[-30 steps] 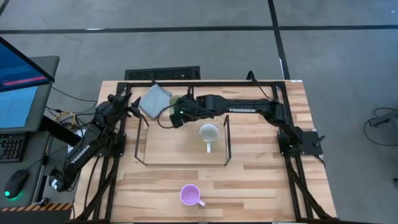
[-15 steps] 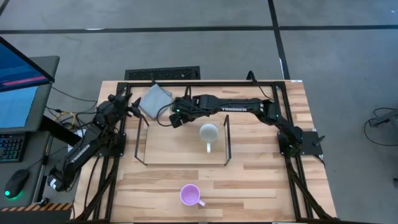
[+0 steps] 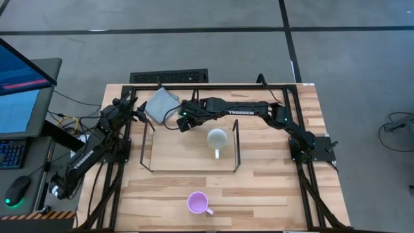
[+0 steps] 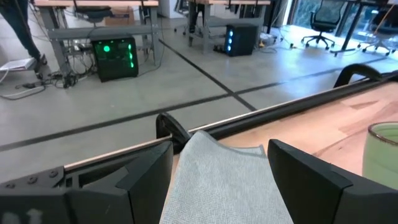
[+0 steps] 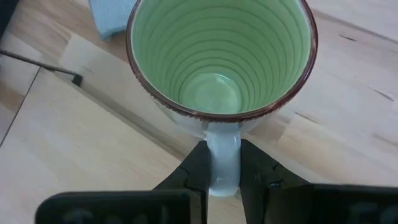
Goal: Stack small to large cups/mugs on shelf
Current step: Put the green mug on the shelf
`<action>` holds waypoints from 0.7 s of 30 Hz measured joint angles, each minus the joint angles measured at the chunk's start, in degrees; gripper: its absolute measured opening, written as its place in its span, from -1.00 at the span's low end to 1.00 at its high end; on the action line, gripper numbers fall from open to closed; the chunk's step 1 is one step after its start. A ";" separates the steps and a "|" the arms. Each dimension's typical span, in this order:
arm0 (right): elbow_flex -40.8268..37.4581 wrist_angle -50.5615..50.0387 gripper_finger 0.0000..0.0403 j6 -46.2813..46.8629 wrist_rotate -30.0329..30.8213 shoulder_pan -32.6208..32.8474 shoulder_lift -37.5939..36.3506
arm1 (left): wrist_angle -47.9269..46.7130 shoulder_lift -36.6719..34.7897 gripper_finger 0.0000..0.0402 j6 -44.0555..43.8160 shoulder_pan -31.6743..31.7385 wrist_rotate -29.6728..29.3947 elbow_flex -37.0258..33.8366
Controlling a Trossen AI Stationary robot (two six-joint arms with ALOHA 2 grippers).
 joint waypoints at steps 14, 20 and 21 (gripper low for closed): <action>0.00 -2.00 -0.66 0.12 -0.11 -0.60 0.00 | 0.12 0.01 0.26 0.03 0.00 0.00 -0.01; 0.00 -2.04 -0.58 1.66 -0.37 -0.53 -0.02 | 0.12 0.01 0.26 0.05 0.00 0.00 -0.01; 0.00 -2.11 -0.57 1.66 -0.42 -0.53 0.00 | 0.09 0.01 0.26 0.03 0.00 0.00 -0.01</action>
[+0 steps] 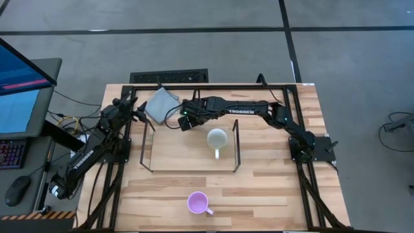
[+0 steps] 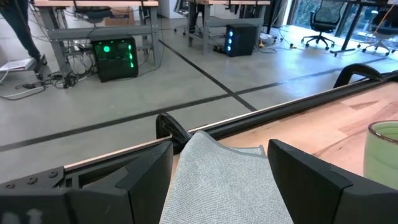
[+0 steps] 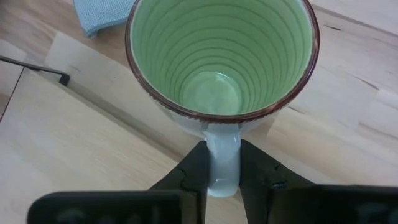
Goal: Stack small to large cups/mugs on shelf
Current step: Put the green mug on the shelf
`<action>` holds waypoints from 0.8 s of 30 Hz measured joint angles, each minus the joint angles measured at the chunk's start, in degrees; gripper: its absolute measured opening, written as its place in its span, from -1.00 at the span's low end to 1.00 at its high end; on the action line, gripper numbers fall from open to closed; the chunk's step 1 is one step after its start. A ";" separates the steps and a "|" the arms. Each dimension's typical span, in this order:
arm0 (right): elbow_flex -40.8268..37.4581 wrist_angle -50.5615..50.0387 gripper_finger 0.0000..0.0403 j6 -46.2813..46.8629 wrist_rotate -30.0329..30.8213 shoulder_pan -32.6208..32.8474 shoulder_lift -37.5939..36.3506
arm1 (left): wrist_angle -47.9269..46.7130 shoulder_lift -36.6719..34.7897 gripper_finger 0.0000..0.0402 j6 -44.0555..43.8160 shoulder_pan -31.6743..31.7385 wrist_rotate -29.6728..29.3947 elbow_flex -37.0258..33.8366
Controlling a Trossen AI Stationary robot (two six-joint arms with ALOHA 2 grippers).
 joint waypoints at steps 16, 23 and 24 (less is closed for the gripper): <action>0.00 -0.09 -0.54 -0.11 -0.13 1.03 -0.04 | -0.30 0.00 0.26 -0.04 0.00 0.00 0.02; 0.00 -0.09 -0.54 -0.11 -1.04 1.14 -0.06 | -0.33 0.00 0.26 -0.09 0.00 0.00 0.02; 0.00 -0.08 -0.54 -0.09 -1.32 1.14 -0.08 | -0.34 0.00 0.26 -0.09 0.00 0.00 0.02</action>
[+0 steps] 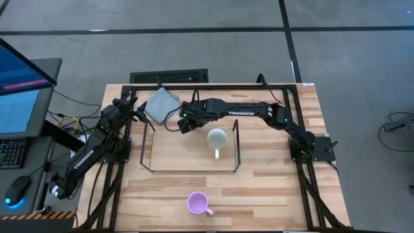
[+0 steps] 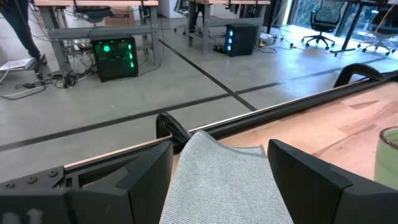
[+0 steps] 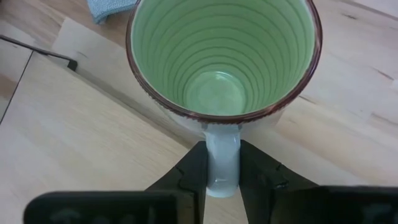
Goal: Stack small to large cups/mugs on shelf
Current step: Put the green mug on the shelf
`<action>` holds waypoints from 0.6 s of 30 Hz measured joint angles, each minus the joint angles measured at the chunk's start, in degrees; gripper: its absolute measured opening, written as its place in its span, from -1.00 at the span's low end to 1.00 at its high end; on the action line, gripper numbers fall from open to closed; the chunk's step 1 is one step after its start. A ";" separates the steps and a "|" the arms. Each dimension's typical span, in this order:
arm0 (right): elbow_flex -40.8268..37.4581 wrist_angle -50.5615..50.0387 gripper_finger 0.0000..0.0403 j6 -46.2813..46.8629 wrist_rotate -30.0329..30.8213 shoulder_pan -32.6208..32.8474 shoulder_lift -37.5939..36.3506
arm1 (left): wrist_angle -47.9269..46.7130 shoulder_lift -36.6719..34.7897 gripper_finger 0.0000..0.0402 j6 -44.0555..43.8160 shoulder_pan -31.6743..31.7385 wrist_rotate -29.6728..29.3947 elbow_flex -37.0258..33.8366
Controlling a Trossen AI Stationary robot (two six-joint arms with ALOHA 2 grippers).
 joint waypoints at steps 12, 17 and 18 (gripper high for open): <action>0.00 0.14 -0.27 0.02 -1.72 0.04 -0.07 | -0.04 -0.01 0.26 -0.02 0.02 0.01 0.02; 0.00 0.15 -0.20 0.05 -1.74 0.04 -0.07 | -0.04 0.00 0.26 -0.02 0.00 0.00 0.02; 0.00 0.17 -0.19 0.09 -1.74 0.04 -0.07 | -0.06 0.00 0.26 -0.02 0.01 0.02 0.02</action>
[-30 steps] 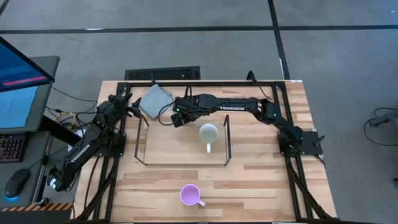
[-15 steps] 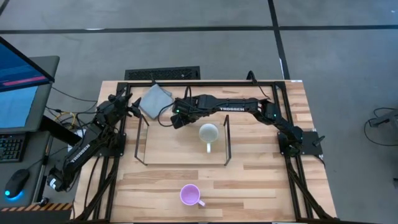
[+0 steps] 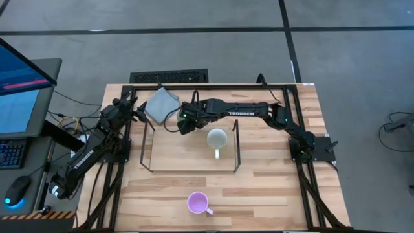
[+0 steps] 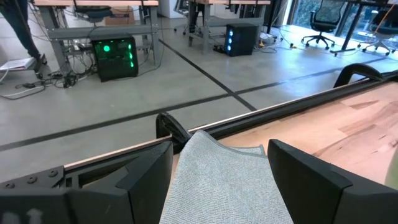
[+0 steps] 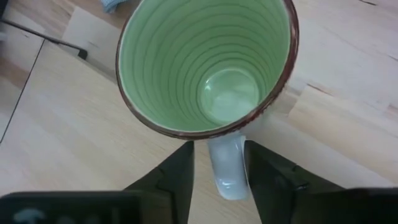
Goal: Stack small to large cups/mugs on shelf
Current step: Put the green mug on the shelf
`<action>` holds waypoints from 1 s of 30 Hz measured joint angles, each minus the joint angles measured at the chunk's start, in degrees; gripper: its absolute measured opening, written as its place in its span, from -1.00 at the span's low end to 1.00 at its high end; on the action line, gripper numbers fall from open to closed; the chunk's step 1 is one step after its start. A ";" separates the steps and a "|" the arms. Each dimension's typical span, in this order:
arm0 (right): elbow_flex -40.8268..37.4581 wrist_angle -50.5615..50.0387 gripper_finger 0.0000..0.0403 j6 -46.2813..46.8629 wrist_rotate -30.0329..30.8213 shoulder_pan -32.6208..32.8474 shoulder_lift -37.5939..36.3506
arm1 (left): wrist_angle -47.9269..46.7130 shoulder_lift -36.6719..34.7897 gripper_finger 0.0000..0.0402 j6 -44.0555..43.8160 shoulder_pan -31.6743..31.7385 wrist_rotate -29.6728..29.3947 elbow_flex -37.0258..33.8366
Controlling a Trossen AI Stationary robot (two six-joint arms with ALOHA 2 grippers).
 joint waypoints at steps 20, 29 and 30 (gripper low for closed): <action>-0.02 -3.70 -0.14 0.37 -2.41 -0.04 0.00 | -0.02 -0.01 0.26 -0.02 0.01 0.00 0.00; -0.02 -4.19 -0.10 -0.45 -2.78 -0.04 0.00 | -0.02 0.00 0.26 -0.03 0.01 0.00 0.00; -0.02 -4.27 -0.10 -0.56 -2.80 -0.04 0.00 | -0.02 -0.02 0.26 -0.02 0.00 0.00 0.00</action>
